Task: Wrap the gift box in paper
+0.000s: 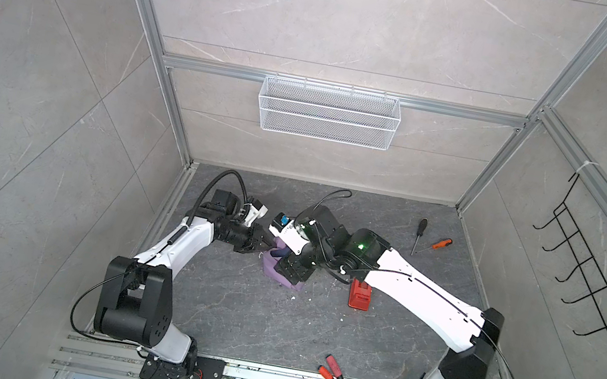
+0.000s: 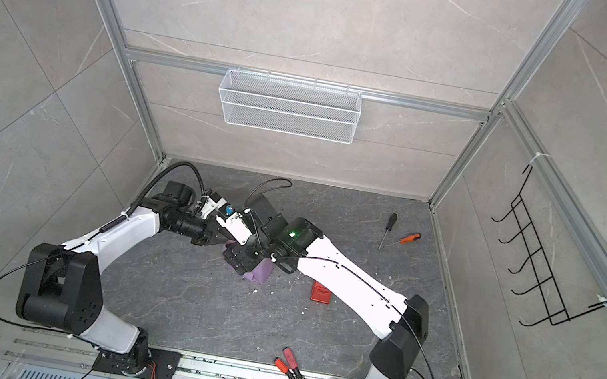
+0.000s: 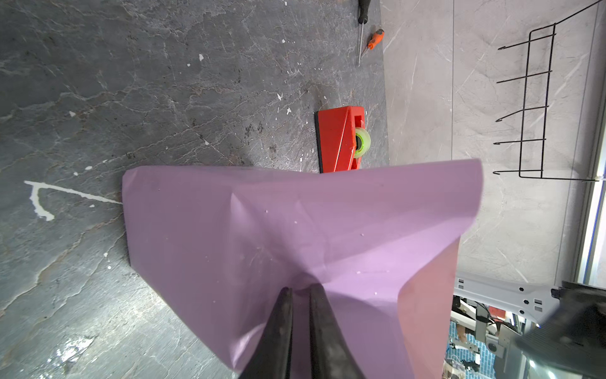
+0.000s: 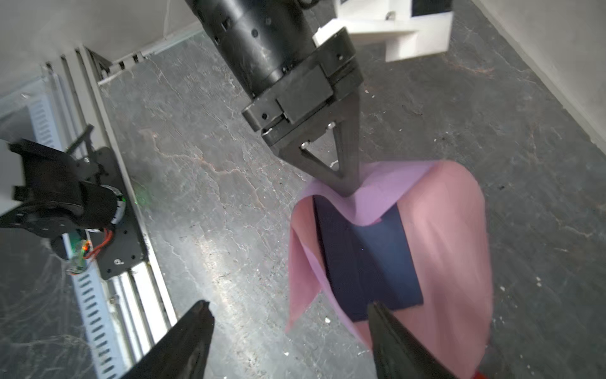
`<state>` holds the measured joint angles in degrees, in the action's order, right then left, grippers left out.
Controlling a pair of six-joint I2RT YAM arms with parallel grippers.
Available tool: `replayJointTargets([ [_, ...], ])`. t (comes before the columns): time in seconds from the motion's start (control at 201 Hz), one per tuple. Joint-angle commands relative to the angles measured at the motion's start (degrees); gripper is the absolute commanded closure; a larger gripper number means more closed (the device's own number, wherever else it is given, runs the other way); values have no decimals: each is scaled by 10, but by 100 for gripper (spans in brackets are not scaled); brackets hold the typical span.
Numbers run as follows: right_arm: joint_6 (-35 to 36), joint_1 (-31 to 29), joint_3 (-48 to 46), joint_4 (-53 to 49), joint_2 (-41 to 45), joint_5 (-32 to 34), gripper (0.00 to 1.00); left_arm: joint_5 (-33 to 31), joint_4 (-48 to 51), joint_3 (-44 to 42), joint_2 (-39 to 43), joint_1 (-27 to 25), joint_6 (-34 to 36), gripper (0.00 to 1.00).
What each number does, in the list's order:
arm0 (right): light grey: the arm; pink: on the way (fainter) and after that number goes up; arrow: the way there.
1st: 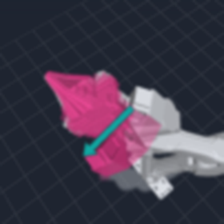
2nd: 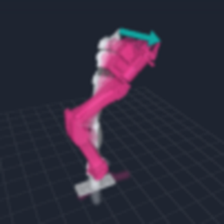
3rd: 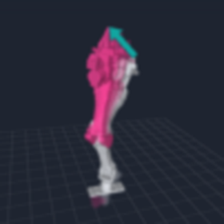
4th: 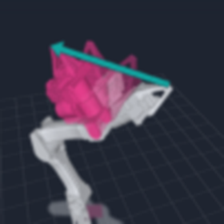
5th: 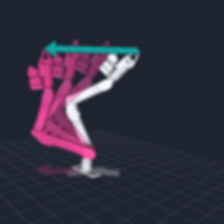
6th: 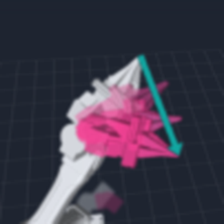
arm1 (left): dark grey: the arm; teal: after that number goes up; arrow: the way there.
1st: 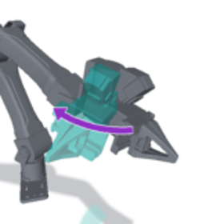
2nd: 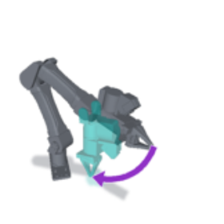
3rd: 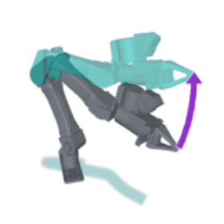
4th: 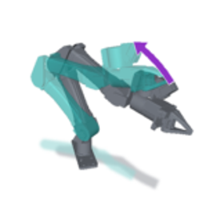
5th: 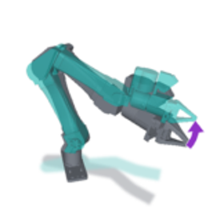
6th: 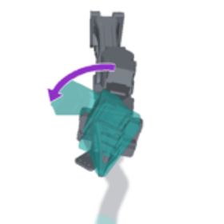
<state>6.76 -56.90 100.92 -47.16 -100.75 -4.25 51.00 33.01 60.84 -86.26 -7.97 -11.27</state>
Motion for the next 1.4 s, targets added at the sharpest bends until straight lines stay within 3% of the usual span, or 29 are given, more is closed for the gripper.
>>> replayJointTargets([
  [0.0,77,2,-3,37,-11,0,21,0,-3,0,5,-5,12,84],
  [0.413,155,14,39,-46,-82,-51,32,-24,-4,16,-21,-21,16,84],
  [0.697,184,23,134,-187,-109,-117,44,-34,3,23,-33,-37,23,82],
  [0.787,195,24,179,-241,-129,-137,53,-35,13,27,-32,-39,29,82],
  [1.011,212,31,201,-259,-141,-129,62,-34,7,21,-27,-49,18,82],
  [1.091,219,36,210,-267,-136,-137,62,-39,4,16,-27,-53,21,82],
  [1.215,209,43,227,-260,-133,-95,57,-34,2,10,-22,-55,14,82],
  [1.395,211,43,222,-201,-119,-80,39,-40,-6,6,-25,-62,14,82],
])
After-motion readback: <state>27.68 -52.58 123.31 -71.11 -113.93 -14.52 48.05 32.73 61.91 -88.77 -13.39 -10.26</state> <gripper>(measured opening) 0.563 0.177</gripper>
